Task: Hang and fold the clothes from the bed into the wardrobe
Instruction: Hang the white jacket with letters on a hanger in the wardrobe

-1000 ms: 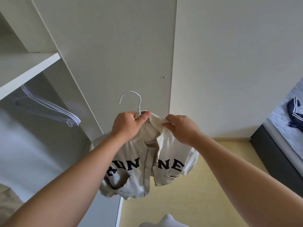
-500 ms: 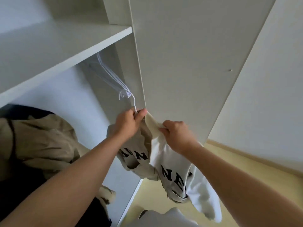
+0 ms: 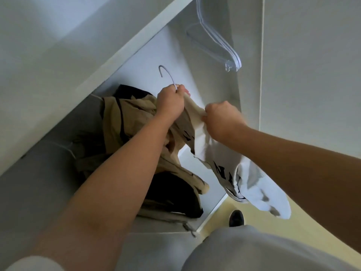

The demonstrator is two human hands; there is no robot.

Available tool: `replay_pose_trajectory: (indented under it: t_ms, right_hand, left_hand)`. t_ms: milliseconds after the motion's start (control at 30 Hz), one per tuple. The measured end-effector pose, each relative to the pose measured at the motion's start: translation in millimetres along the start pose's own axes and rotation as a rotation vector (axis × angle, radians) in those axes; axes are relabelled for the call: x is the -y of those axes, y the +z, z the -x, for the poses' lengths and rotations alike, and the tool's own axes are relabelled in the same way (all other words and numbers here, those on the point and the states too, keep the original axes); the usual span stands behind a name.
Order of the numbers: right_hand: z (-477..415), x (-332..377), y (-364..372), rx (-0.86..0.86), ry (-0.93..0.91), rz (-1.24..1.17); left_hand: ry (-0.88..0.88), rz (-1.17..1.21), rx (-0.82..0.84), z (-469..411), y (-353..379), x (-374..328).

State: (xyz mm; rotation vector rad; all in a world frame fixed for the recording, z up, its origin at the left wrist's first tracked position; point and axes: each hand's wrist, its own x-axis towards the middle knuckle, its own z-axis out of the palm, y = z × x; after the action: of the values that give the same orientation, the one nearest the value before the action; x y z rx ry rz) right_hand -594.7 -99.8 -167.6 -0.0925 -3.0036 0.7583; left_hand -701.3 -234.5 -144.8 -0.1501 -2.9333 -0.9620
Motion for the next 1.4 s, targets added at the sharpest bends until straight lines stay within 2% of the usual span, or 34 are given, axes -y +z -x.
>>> replay_pose_trajectory:
  t_ms: [100, 233, 367, 733, 900, 1033, 1133, 1233, 1267, 1333, 1400]
  right_hand:
    - [-12.8, 13.7, 7.4, 0.039, -0.028, -0.05]
    - [-18.0, 30.0, 19.4, 0.208, -0.058, -0.007]
    - [-30.9, 51.8, 18.1, 0.334, -0.076, -0.06]
    - [-73.6, 93.1, 27.2, 0.248, -0.206, -0.103]
    - [-69.4, 89.9, 33.6, 0.176, -0.307, -0.063]
    - [-80.3, 104.7, 27.1, 0.233, -0.347, -0.072]
    - [-92.7, 113.9, 27.7, 0.299, -0.308, -0.103]
    - [-99.1, 110.3, 39.4, 0.261, -0.342, -0.116]
    - [-98.2, 108.9, 42.0, 0.236, -0.371, -0.111]
    - [-97.8, 107.1, 45.7, 0.229, -0.407, -0.105]
    - [-99.3, 108.8, 48.2, 0.24, -0.431, -0.085]
  left_hand:
    - [-0.036, 0.003, -0.052, -13.8, -12.4, 10.2]
    - [-0.108, 0.05, -0.152, -35.0, -28.6, 30.1]
    - [-0.084, 0.053, -0.217, -54.8, -39.3, 53.5]
    - [-0.018, 0.081, -0.476, -90.6, -69.9, 85.6]
    - [-0.077, 0.125, -0.553, -75.1, -79.4, 87.2]
    - [-0.168, 0.125, -0.587, -80.7, -93.0, 92.1]
    - [-0.294, -0.068, -0.414, -87.1, -98.8, 105.4]
    - [-0.217, -0.333, -0.287, -75.1, -100.0, 121.1]
    - [-0.152, -0.398, -0.327, -64.4, -100.8, 124.7]
    - [-0.045, -0.571, -0.526, -41.5, -98.2, 137.0]
    - [-0.141, -0.767, -0.621, -20.8, -90.6, 149.8]
